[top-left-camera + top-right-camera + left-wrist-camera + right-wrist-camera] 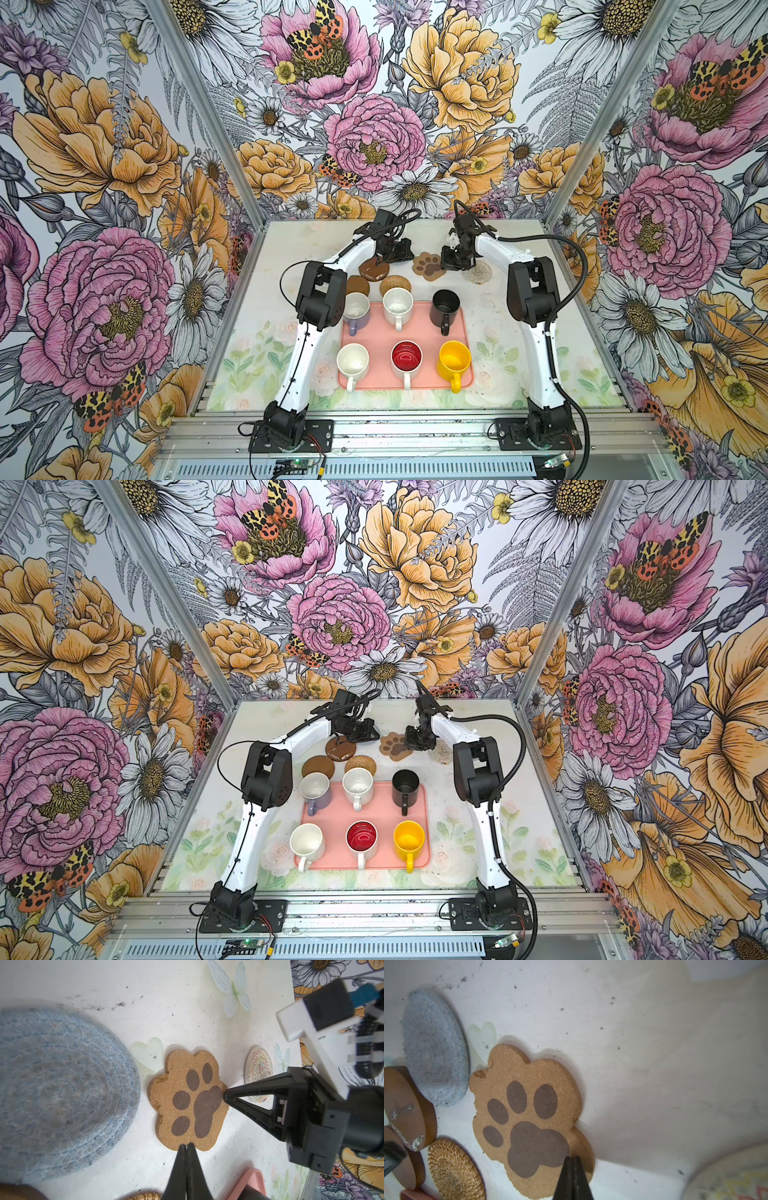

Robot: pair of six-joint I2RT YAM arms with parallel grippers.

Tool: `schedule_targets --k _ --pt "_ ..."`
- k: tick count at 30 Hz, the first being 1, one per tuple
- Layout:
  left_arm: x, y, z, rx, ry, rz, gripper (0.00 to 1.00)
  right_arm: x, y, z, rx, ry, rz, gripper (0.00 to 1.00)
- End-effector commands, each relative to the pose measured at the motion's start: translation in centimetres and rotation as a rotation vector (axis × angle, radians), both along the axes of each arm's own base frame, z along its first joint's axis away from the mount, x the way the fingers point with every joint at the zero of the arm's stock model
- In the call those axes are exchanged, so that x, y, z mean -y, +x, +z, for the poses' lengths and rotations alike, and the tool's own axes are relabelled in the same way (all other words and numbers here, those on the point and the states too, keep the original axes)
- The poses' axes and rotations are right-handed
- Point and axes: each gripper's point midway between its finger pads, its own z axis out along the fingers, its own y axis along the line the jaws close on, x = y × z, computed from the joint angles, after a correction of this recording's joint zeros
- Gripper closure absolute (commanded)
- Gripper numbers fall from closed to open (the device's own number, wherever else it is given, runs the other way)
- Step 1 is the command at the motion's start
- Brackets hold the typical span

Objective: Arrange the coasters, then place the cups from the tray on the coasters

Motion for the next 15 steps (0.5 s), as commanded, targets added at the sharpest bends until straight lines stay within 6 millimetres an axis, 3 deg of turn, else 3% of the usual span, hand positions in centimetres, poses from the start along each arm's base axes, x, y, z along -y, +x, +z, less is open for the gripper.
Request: schedule_targets --k 1,6,15 --pt "-0.4 -0.1 -1.7 -0.031 0.039 0.002 1.00 1.9 -0.6 0.7 -0.018 -0.057 -0.031 1.00" --pt "-1.1 0.1 -3.8 -0.061 0.081 0.033 1.00 1.9 -0.5 0.9 -0.015 -0.053 -0.030 1.00" --pt "-0.9 1.6 -5.5 -0.069 0.083 0.073 1.00 1.9 -1.1 1.5 -0.013 -0.046 -0.023 1.00"
